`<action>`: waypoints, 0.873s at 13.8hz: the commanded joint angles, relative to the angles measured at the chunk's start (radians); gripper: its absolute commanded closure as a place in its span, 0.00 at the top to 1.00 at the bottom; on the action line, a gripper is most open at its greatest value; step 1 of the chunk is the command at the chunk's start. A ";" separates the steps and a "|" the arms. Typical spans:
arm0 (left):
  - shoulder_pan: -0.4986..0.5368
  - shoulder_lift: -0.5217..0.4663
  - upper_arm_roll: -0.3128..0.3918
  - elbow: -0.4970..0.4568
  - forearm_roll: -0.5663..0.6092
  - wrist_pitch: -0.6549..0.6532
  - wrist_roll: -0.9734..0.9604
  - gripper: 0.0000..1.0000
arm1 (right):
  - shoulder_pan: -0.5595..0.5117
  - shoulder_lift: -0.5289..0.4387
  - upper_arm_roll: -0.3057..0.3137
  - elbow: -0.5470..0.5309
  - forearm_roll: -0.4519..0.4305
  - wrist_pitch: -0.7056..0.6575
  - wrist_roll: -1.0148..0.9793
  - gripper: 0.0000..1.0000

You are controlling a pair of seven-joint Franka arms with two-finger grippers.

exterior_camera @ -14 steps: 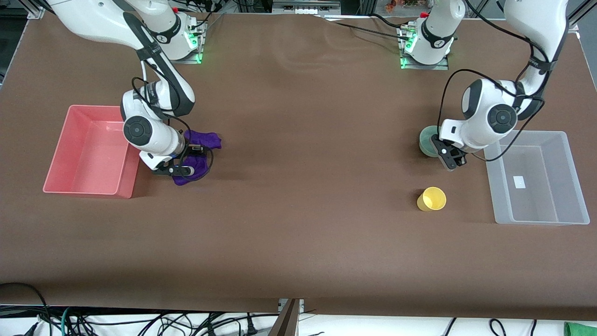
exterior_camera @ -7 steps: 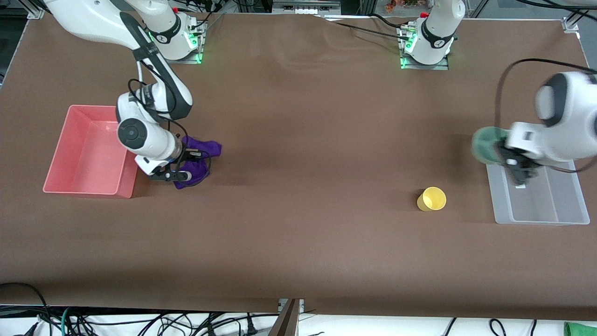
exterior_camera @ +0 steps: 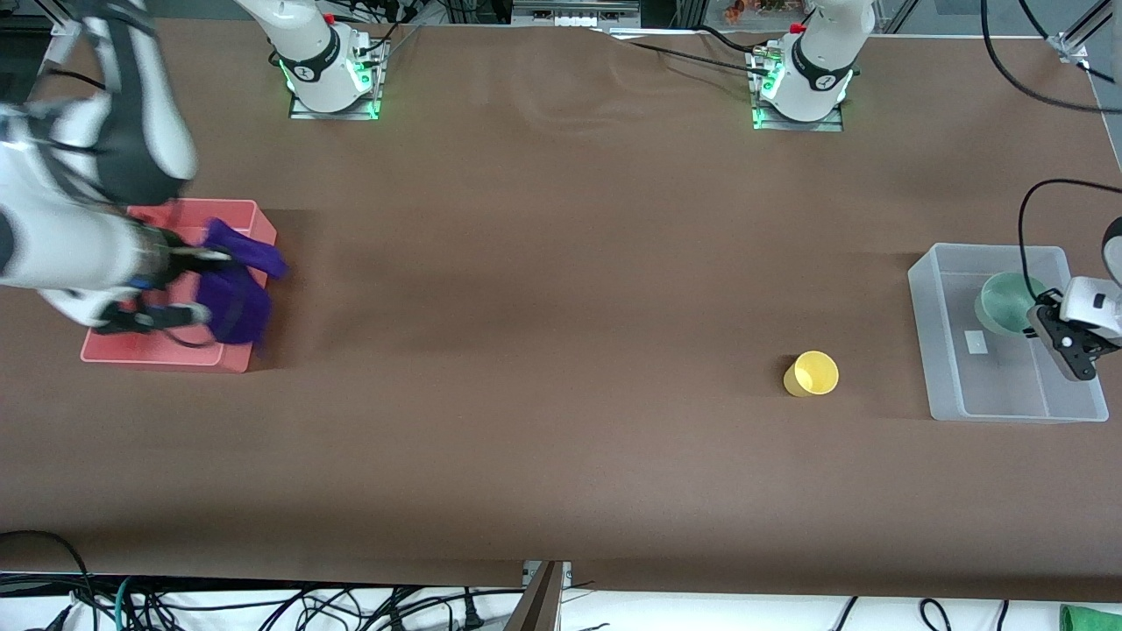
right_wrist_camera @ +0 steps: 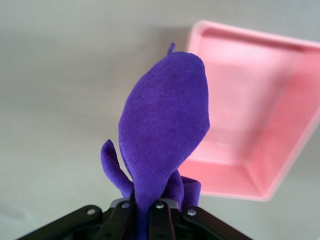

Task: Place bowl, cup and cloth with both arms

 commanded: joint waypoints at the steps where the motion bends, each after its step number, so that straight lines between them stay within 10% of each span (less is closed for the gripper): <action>1: 0.004 0.069 -0.017 0.048 0.021 0.048 0.016 0.59 | -0.004 -0.004 -0.125 -0.018 -0.004 -0.036 -0.154 0.00; 2: 0.005 0.065 -0.020 0.051 0.010 0.045 0.019 1.00 | -0.004 -0.002 -0.162 -0.044 -0.006 -0.025 -0.185 0.00; 7: -0.011 -0.085 -0.069 0.076 -0.077 -0.123 -0.022 1.00 | -0.007 -0.019 -0.219 -0.292 0.011 0.185 -0.178 0.00; 8: -0.019 -0.111 -0.095 0.077 -0.083 -0.165 -0.094 1.00 | -0.007 -0.018 -0.222 -0.308 0.014 0.210 -0.169 0.61; 9: -0.022 -0.127 -0.131 0.077 -0.083 -0.188 -0.184 1.00 | -0.013 -0.019 -0.222 -0.299 0.019 0.202 -0.167 1.00; 12: -0.030 -0.118 -0.240 0.074 -0.083 -0.210 -0.508 1.00 | -0.011 -0.053 -0.218 -0.181 0.089 0.140 -0.172 1.00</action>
